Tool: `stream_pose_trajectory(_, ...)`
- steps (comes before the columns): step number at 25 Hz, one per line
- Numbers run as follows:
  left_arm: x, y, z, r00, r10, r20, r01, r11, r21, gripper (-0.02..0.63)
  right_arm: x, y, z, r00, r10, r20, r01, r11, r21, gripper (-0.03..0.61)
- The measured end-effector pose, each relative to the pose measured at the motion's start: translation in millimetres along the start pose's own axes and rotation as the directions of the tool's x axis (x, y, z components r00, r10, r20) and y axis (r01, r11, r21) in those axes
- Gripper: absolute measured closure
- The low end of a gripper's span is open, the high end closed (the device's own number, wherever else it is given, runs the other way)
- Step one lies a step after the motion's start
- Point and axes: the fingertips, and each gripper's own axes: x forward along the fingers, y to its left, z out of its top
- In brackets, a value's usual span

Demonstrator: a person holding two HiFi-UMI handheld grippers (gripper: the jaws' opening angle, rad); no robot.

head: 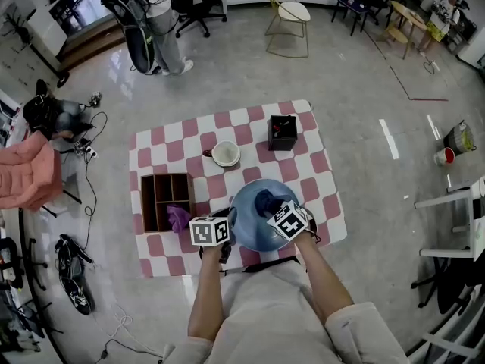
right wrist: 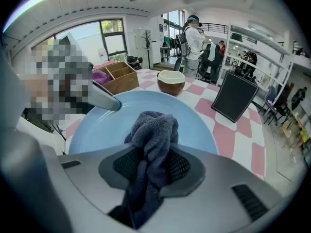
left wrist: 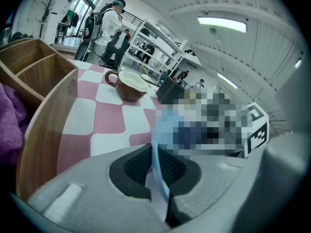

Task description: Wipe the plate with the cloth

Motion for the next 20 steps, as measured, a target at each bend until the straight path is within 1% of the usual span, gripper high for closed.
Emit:
stream_pose_trajectory(4, 2, 4, -4, 1.0, 0.009, -0.012, -0.009, 1.0, -0.01, 0.586, -3, -10, -15, 1.0, -0.023, 0.007, 0.022, 0.999, 0.037, 0.451)
stream_pose_trajectory(8, 2, 4, -4, 1.0, 0.01, -0.011, -0.01, 1.0, -0.014, 0.586, -11, -8, -31, 0.999, -0.02, -0.036, 0.021, 0.999, 0.036, 0.453)
stream_pose_trajectory(14, 2, 4, -4, 1.0, 0.01, -0.012, -0.01, 1.0, -0.02, 0.586, -17, 5, -51, 0.995, 0.012, -0.101, -0.01, 1.0, 0.015, 0.454)
stream_pose_trajectory(20, 2, 1, 0, 1.0, 0.01, -0.002, -0.01, 1.0, -0.013, 0.586, -21, 28, -62, 0.989, 0.045, -0.139, -0.048, 0.999, -0.016, 0.456)
